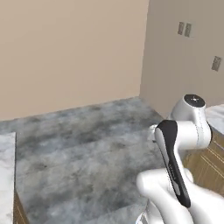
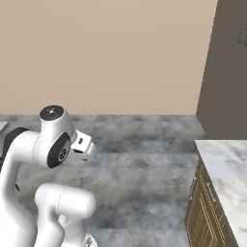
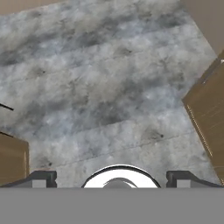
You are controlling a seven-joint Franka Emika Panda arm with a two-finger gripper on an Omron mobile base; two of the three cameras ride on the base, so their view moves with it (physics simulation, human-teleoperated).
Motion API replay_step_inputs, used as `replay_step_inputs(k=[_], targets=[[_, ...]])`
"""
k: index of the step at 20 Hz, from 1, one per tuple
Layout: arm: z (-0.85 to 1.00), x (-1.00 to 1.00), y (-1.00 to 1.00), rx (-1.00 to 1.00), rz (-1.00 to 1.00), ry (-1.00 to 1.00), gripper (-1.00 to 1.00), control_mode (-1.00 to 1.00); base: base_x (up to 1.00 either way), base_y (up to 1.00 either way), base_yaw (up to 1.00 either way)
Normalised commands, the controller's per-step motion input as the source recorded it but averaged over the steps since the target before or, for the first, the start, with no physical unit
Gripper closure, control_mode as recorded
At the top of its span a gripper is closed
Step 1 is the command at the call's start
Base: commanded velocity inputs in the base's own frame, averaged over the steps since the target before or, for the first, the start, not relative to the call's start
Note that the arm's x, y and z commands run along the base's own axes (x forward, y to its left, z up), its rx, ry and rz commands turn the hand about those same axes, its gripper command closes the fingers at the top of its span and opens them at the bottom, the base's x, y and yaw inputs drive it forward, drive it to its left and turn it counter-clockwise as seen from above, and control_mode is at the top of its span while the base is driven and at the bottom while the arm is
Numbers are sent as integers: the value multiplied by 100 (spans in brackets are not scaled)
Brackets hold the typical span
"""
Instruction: Move the drinks to the dining counter.
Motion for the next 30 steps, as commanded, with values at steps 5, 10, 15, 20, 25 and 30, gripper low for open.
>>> replay_step_inputs(k=[5, 10, 15, 20, 25, 30], targets=[[0, 0, 0, 0, 0, 0, -100, 100, 13, -2, -59], [0, 0, 0, 0, 0, 0, -100, 100, -17, -1, -64], [0, 0, 0, 0, 0, 0, -100, 100, -7, 1, -83], [0, 0, 0, 0, 0, 0, -100, 100, 0, 10, -95], [0, 0, 0, 0, 0, 0, -100, 100, 4, 4, -88], [0, 0, 0, 0, 0, 0, -100, 100, 50, -30, -12]])
